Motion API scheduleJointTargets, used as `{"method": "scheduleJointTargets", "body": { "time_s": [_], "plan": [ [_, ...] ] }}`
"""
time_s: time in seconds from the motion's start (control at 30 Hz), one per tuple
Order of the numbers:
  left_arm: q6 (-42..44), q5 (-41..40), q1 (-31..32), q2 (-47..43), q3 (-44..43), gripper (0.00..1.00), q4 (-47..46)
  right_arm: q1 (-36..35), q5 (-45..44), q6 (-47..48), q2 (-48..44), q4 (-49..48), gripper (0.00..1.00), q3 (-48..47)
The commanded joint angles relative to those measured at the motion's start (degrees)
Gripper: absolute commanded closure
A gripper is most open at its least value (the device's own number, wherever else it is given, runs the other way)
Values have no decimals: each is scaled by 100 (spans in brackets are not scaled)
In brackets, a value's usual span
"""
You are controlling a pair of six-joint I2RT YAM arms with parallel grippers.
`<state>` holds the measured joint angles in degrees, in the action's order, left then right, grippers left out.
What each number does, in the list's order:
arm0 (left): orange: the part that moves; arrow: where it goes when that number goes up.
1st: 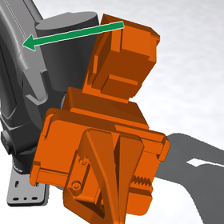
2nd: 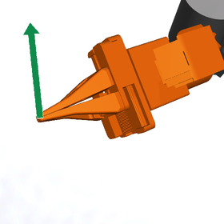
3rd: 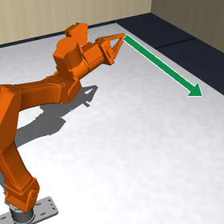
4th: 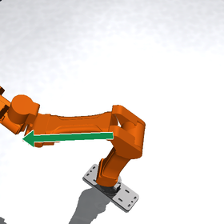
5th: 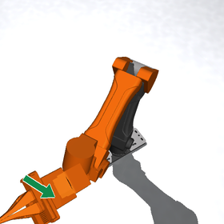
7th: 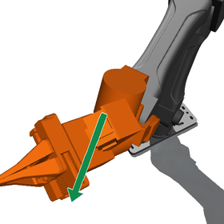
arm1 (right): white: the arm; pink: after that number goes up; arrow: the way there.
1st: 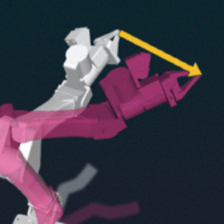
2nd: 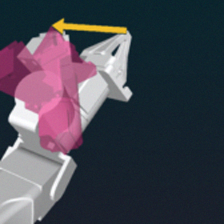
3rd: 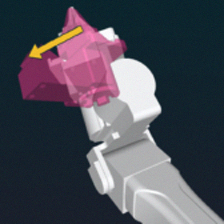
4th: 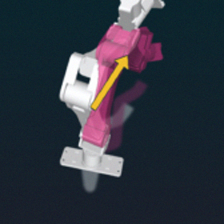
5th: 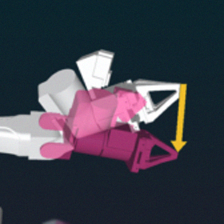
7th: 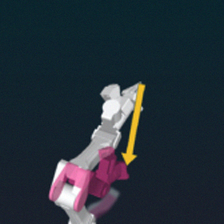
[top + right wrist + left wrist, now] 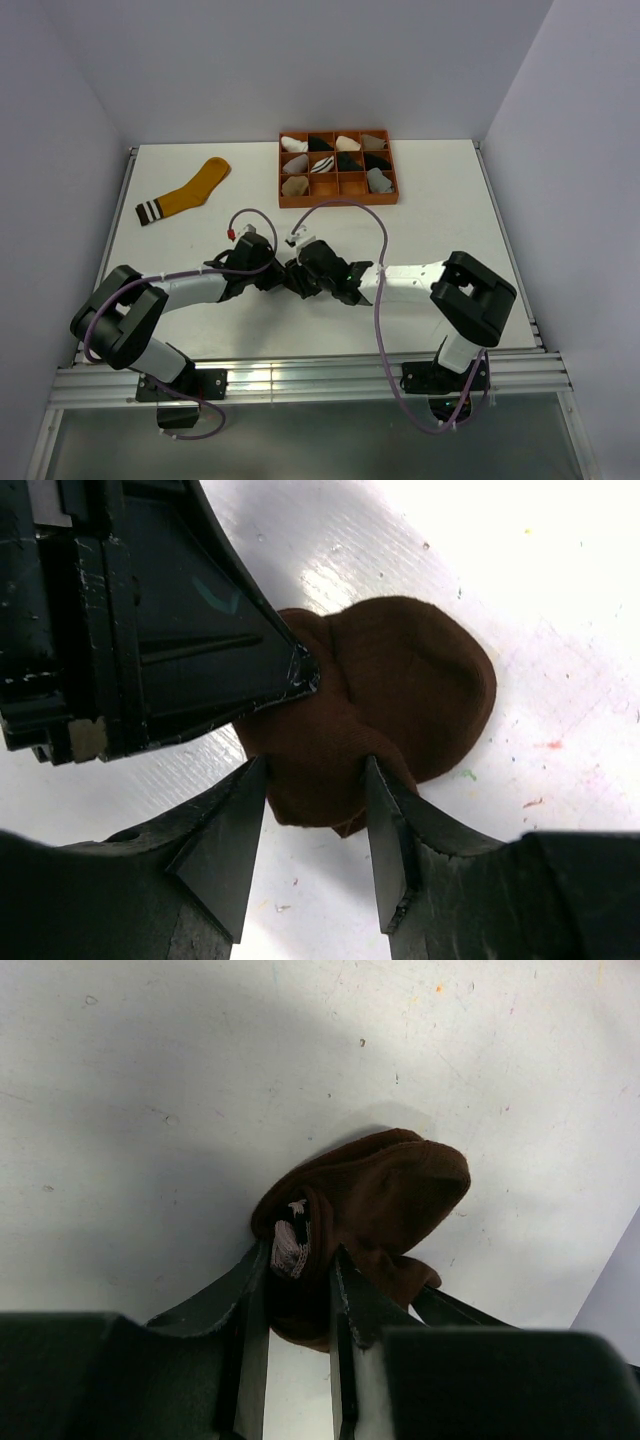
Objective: Roll the socks
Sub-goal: Roll the sock at the center of the board.
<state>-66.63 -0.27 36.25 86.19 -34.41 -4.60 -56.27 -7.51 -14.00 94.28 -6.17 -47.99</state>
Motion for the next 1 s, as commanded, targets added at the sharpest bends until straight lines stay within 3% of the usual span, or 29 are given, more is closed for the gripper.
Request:
{"method": "scheduleJointTargets", "body": {
  "time_s": [0.0,0.5,0.6,0.73,0.8,0.97],
  "plan": [
    [282,-25,119,240,84,83,777,-68,30,213,134,-481,48,-71],
    [423,80,181,258,-30,83,697,-156,285,293,1303,309,47,-501],
    [458,106,181,258,-39,83,636,-147,442,257,1584,782,56,-703],
    [528,72,181,135,-74,80,662,-34,952,161,1717,1337,88,-923],
    [546,54,172,56,-92,71,706,72,1119,73,1673,1574,97,-914],
    [485,-166,93,-296,-92,45,803,519,2075,-190,1532,1988,100,-818]
  ]
}}
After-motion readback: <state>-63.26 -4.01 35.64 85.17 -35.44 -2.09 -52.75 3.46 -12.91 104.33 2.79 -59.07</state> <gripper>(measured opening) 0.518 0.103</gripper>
